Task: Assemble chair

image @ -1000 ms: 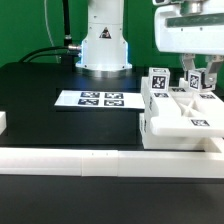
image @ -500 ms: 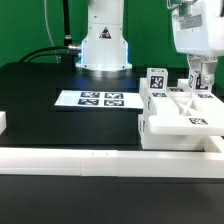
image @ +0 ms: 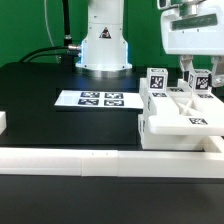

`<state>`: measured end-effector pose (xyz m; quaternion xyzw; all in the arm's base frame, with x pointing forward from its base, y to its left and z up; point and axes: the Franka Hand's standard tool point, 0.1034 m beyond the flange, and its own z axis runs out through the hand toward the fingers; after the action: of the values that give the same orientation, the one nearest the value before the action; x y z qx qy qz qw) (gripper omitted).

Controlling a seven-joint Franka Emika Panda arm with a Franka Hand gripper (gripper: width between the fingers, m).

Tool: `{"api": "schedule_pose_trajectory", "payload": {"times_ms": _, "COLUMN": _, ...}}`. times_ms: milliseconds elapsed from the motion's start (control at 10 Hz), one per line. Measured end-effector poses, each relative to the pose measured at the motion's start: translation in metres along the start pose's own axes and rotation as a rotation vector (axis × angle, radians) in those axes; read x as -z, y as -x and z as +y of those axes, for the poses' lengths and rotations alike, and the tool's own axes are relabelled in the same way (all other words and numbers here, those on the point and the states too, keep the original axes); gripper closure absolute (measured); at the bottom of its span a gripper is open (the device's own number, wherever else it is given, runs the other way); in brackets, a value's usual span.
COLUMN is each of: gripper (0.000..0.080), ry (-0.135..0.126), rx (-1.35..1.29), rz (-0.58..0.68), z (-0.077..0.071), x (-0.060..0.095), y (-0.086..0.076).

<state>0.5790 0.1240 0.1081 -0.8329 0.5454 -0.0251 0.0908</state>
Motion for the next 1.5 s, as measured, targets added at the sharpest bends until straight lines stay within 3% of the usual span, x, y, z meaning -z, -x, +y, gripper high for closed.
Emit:
{"api": "schedule_pose_trajectory", "payload": {"times_ms": 100, "gripper": 0.0150, "ry": 0.029, "rx": 0.164, "rz": -0.003, "z": 0.0006, "x": 0.0003, "y": -0.0007}}
{"api": "schedule_pose_trajectory", "payload": {"times_ms": 600, "gripper": 0.0150, "ry": 0.065, "rx": 0.724, "rz": 0.006, "z": -0.0080, "x": 0.0014, "y": -0.0028}}
{"api": "schedule_pose_trajectory", "payload": {"times_ms": 1200, "gripper": 0.0150, "ry": 0.088, "rx": 1.103, "rz": 0.013, "z": -0.0047, "x": -0.0027, "y": -0.0005}}
{"api": "schedule_pose_trajectory", "payload": {"times_ms": 1300, "gripper": 0.0242, "ry": 0.087, "rx": 1.159, "rz": 0.013, "z": -0.0040, "x": -0.0031, "y": -0.0017}}
{"api": "schedule_pose_trajectory", "payload": {"times_ms": 1400, "gripper": 0.0242, "ry": 0.087, "rx": 1.147, "rz": 0.013, "z": -0.0040, "x": -0.0031, "y": -0.0016}}
{"api": "schedule_pose_trajectory", "payload": {"times_ms": 1500, "gripper": 0.0444, "ry": 0.087, "rx": 1.146, "rz": 0.013, "z": -0.0040, "x": -0.0031, "y": -0.0018}}
